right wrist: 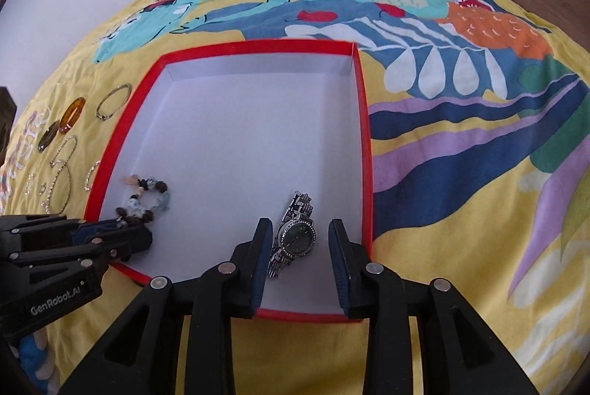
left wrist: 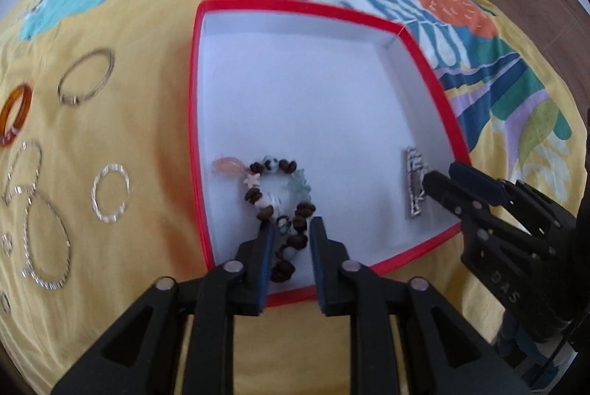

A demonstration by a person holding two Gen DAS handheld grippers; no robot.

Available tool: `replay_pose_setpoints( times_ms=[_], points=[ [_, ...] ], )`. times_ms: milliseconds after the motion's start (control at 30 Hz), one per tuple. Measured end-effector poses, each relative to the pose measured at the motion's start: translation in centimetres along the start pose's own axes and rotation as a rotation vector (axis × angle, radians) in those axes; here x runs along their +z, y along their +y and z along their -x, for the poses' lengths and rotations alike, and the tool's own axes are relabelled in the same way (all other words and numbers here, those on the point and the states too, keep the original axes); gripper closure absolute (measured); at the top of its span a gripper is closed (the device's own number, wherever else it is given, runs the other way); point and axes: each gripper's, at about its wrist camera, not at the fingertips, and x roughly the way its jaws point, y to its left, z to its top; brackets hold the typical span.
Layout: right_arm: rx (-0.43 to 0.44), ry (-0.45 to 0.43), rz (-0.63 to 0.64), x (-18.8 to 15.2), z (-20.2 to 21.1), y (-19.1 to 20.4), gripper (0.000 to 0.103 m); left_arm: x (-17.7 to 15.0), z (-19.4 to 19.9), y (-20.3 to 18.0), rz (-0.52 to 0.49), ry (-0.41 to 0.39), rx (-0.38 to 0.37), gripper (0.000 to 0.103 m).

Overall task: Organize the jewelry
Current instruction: 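Carry both items into the red box and open both tools to release, then grasp the small silver ring with the left tool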

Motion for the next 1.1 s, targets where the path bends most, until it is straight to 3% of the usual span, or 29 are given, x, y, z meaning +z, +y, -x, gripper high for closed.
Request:
replay_pose_setpoints(
  times_ms=[67,333,500,800,967,1100],
  points=[
    [-0.003,-0.018,-0.011,0.0,1.2,0.0,0.067,0.4,0.9,0.0,-0.02,-0.04,-0.011,0.069],
    [-0.027,-0.087,-0.027,0.0,7.5,1.1,0.064,0.5,8.5,1.3,-0.029,-0.17,-0.073,0.069],
    [0.001,-0.144,-0.018,-0.3,11.6,4.2,0.062,-1.5,14.1,5.1,-0.054,-0.218,0.011,0.069],
    [0.11,-0.2,0.01,-2.1,15.0,12.7,0.061,-8.2,20.2,18.0,0.016,-0.247,0.219,0.069],
    [0.165,-0.181,0.029,-3.2,13.6,17.0,0.061,-12.2,20.4,22.8,0.023,-0.232,0.245,0.067],
    [0.204,-0.143,0.035,-4.0,11.3,19.9,0.061,-13.9,19.2,24.1,0.02,-0.228,0.232,0.056]
  ],
)
